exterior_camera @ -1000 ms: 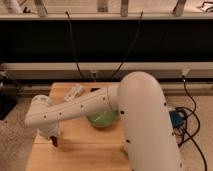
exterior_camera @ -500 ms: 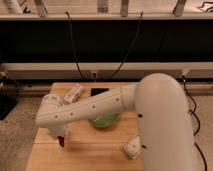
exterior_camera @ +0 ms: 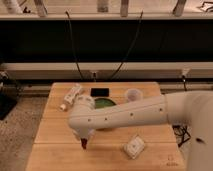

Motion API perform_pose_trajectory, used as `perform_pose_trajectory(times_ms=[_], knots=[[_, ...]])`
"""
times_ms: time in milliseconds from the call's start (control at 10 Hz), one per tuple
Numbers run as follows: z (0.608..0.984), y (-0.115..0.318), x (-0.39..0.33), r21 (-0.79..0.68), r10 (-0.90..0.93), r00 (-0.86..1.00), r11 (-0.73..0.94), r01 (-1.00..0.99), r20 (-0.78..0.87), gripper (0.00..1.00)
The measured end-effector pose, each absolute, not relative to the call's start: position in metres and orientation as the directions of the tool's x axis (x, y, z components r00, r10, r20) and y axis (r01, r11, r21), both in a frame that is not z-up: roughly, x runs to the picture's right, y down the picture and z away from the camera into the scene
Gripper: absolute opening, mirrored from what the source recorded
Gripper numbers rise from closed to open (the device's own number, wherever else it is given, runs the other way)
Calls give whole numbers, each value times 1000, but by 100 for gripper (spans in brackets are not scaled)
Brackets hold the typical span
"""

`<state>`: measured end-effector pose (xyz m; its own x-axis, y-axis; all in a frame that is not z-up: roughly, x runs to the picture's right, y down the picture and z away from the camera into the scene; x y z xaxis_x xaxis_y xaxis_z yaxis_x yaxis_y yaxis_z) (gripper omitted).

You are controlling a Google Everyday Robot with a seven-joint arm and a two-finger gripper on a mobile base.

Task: Place the pepper on the white sponge

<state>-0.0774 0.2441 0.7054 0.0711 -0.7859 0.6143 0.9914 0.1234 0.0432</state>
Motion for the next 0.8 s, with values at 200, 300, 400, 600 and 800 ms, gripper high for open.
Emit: perform_pose_trajectory(times_ms=[200, 300, 400, 600, 800], knots=[[694, 245, -30, -5, -774, 144, 178, 984, 616, 2], [690, 246, -10, -26, -766, 174, 202, 979, 619, 2], [687, 247, 7, -43, -759, 201, 223, 974, 620, 2], [681, 251, 48, -91, -735, 272, 277, 956, 621, 2], [676, 256, 72, -128, -713, 326, 318, 939, 620, 2]])
